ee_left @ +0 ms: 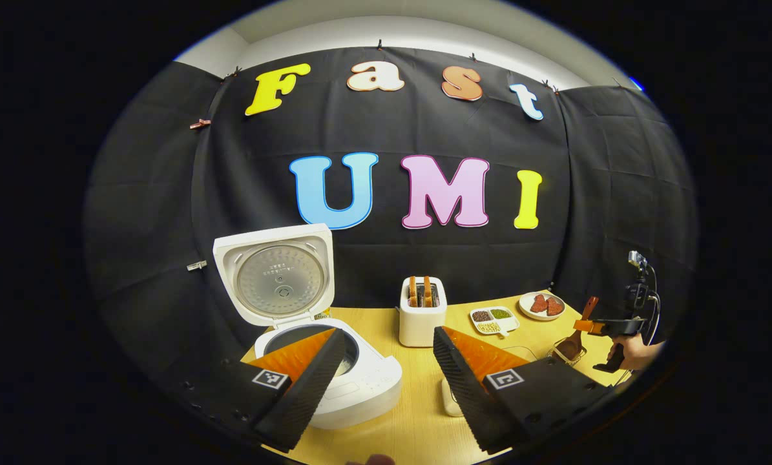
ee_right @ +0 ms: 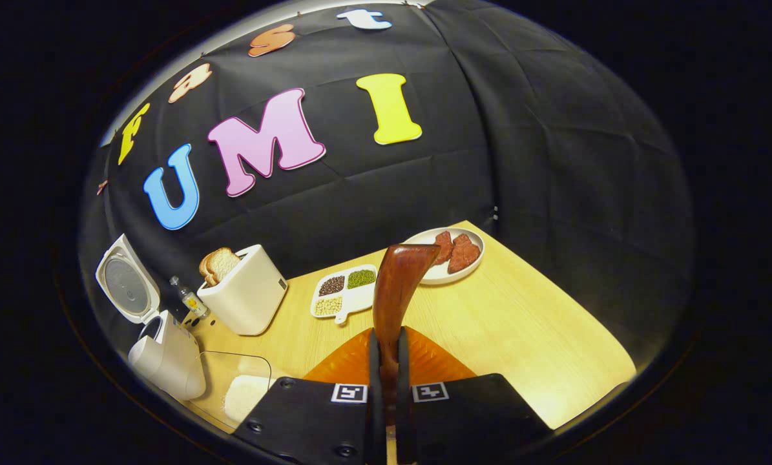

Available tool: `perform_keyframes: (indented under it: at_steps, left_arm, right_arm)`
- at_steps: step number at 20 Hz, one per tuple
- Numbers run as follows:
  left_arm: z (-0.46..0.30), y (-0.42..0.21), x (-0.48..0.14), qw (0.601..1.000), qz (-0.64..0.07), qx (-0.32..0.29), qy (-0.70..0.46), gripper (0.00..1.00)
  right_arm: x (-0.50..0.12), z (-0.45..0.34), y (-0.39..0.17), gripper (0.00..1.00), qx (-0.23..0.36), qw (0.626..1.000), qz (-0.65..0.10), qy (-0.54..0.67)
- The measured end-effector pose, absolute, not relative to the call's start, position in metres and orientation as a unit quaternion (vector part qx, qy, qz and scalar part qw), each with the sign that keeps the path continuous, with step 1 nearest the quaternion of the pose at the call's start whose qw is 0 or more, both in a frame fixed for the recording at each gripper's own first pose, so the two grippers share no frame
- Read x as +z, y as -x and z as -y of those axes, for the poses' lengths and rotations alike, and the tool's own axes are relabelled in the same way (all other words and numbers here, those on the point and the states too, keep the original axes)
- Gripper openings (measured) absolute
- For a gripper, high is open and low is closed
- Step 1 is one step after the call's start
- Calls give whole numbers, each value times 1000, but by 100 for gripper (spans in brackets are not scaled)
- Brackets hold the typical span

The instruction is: Close the left gripper, press the button to open the rice cooker; take a wooden spoon from the chopstick holder with the right hand, scoop a spoonful of rice and pour it into the rice cooker, then put the wooden spoon back into the chopstick holder.

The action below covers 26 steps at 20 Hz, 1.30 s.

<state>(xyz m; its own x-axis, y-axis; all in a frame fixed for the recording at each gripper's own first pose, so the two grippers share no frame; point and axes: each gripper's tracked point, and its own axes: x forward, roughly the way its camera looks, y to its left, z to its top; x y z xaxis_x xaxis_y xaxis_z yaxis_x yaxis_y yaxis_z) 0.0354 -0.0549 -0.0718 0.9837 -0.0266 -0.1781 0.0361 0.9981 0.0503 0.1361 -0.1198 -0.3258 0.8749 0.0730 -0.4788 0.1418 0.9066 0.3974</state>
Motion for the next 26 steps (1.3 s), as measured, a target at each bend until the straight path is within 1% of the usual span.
perform_keyframes:
  at_steps: [2,3,4,5,6,7,8,9,11,12,13,14,18,20,25,26]
  left_arm:
    - [58,-37,-70,995,-91,-17,-30,94]
    - [60,-37,-69,995,-91,-19,-30,95]
    - [62,-38,-69,995,-90,-23,-30,94]
    - [64,-40,-67,995,-89,-26,-31,94]
    - [67,-42,-67,995,-89,-31,-31,95]
    - [70,-46,-67,995,-88,-37,-30,94]
    - [74,-50,-68,995,-88,-44,-29,95]
    - [78,-53,-68,994,-87,-50,-29,95]
    - [89,-63,-65,994,-84,-66,-30,95]
    - [96,-68,-64,993,-80,-76,-32,95]
    - [102,-73,-61,993,-77,-86,-34,95]
    - [108,-78,-60,992,-72,-94,-36,95]
    - [121,-93,-50,990,-51,-125,-36,95]
    - [122,-102,-44,990,-39,-134,-35,94]
    - [94,-123,-18,993,-8,-116,-27,94]
    - [89,-124,-14,993,-5,-114,-26,97]
  right_arm:
    - [-336,122,-130,13,-23,938,-260,-228]
    - [-339,123,-127,9,-22,935,-267,-232]
    - [-339,124,-126,15,-24,935,-264,-237]
    - [-341,126,-125,7,-26,932,-267,-243]
    - [-342,126,-123,22,-25,928,-272,-251]
    - [-343,127,-119,27,-27,925,-279,-257]
    - [-344,129,-117,39,-33,923,-284,-257]
    - [-344,132,-113,34,-39,923,-284,-257]
    - [-336,141,-103,67,-52,923,-281,-258]
    - [-332,146,-98,79,-58,924,-277,-258]
    - [-326,152,-91,85,-66,925,-273,-256]
    - [-320,158,-85,97,-73,928,-267,-250]
    - [-282,183,-54,99,-122,937,-243,-219]
    - [-253,186,-46,98,-133,945,-218,-203]
    - [-173,156,-37,98,-98,973,-162,-135]
    - [-155,146,-38,98,-87,977,-147,-129]
